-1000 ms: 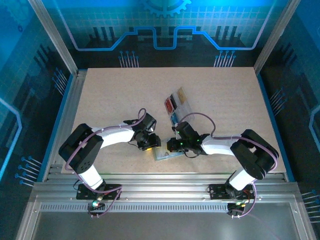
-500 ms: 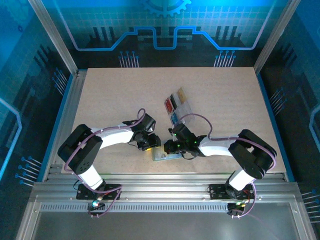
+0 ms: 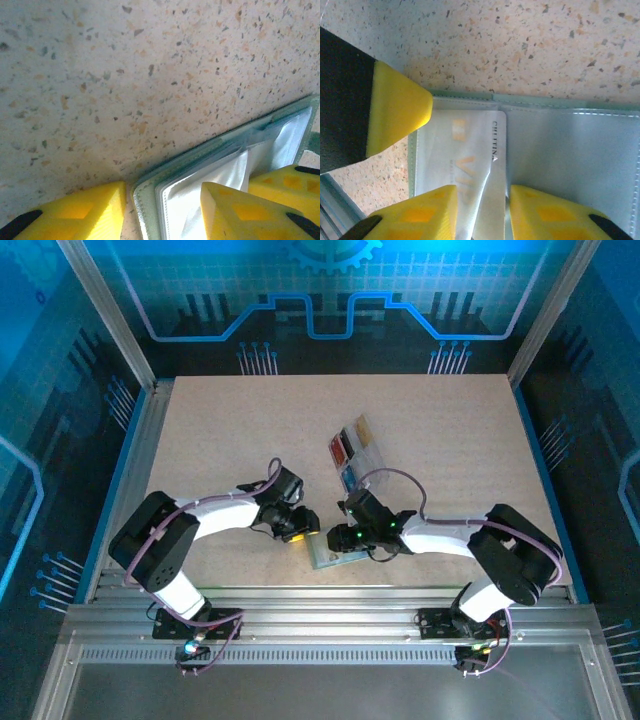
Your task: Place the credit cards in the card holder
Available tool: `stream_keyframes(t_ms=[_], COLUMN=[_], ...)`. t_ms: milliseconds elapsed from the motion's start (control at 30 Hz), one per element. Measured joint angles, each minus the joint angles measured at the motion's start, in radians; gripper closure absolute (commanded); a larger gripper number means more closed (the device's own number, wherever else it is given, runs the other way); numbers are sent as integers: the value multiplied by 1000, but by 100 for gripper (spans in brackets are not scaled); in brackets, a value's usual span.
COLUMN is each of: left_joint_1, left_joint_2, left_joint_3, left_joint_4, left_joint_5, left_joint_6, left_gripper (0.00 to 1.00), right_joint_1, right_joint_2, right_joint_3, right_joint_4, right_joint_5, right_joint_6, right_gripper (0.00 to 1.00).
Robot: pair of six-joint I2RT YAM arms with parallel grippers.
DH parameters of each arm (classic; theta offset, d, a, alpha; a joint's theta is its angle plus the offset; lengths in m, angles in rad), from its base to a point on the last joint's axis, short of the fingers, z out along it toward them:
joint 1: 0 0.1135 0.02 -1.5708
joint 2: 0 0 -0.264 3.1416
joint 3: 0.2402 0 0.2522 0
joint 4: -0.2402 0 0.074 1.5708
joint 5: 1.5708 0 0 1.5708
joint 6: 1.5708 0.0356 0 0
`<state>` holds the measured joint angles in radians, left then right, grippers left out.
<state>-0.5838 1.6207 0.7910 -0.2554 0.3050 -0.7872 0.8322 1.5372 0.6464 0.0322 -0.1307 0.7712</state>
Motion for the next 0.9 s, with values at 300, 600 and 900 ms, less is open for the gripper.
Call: stream_keyframes(t_ms=[300, 600, 900], left_joint_1=[5, -11, -50], left_joint_2=[-96, -129, -49], left_joint_3=[-24, -44, -61], left_joint_4=[-16, -25, 21], left_joint_5=[7, 11, 26], left_joint_6=[0, -5, -27], left_gripper=[64, 87, 91], right_joint_1=[0, -2, -3], right_joint_2=[-2, -8, -17], right_joint_3=[44, 49, 63], right_joint_4=[-85, -125, -178], right_joint_5=[4, 9, 19], right_joint_6=[-32, -52, -58], right_gripper=[63, 92, 100])
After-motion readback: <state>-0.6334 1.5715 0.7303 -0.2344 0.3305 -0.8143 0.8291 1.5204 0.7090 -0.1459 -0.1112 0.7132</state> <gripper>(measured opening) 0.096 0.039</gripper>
